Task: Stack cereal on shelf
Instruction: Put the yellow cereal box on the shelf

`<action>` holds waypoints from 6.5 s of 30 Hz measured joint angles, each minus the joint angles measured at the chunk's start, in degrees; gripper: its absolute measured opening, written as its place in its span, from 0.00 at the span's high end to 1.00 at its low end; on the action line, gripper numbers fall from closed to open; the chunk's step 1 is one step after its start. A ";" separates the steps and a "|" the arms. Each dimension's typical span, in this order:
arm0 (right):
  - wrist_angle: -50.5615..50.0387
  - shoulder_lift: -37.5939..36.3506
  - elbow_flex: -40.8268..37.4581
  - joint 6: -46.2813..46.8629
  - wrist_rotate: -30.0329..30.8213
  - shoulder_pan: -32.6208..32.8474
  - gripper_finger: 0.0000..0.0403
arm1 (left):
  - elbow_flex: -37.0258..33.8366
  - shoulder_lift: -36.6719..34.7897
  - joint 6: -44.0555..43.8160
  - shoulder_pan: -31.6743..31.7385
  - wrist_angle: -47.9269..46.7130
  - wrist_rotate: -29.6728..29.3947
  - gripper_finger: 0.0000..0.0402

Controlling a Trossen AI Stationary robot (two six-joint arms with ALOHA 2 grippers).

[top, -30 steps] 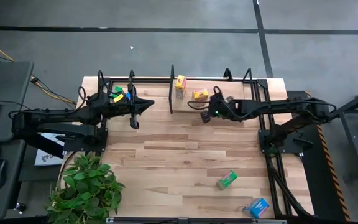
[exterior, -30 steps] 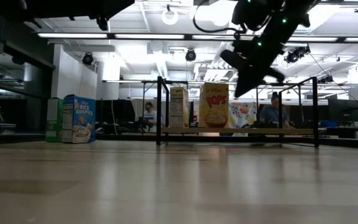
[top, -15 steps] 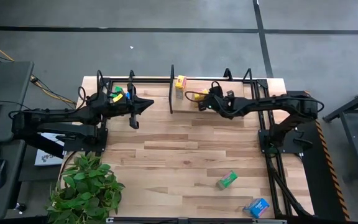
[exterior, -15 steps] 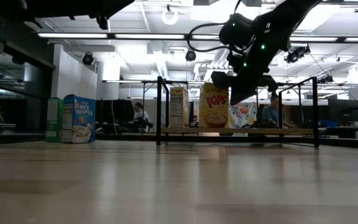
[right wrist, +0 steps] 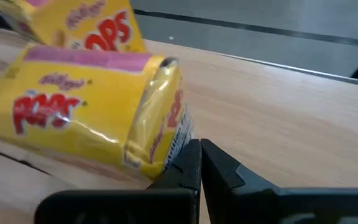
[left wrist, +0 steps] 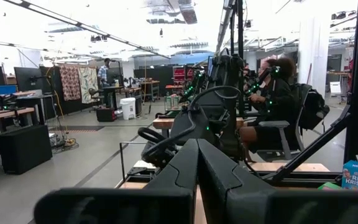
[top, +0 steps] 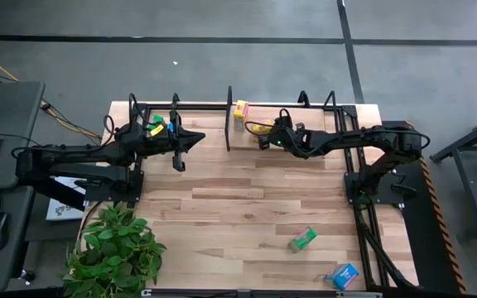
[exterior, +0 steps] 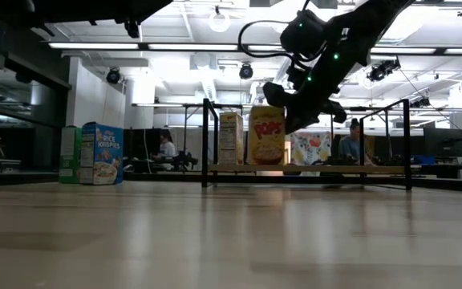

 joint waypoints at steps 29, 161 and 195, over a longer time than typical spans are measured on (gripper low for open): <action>12.20 4.08 0.23 -2.90 -9.38 -1.26 1.00 | 0.02 0.02 0.02 0.02 -0.79 0.00 1.00; -24.63 21.29 45.48 -23.04 -31.40 -15.41 1.00 | 9.05 41.92 -17.16 23.59 -4.82 17.00 1.00; -29.81 21.29 45.57 -21.75 -31.84 -14.27 1.00 | 12.98 48.52 -15.07 22.32 -1.18 17.59 1.00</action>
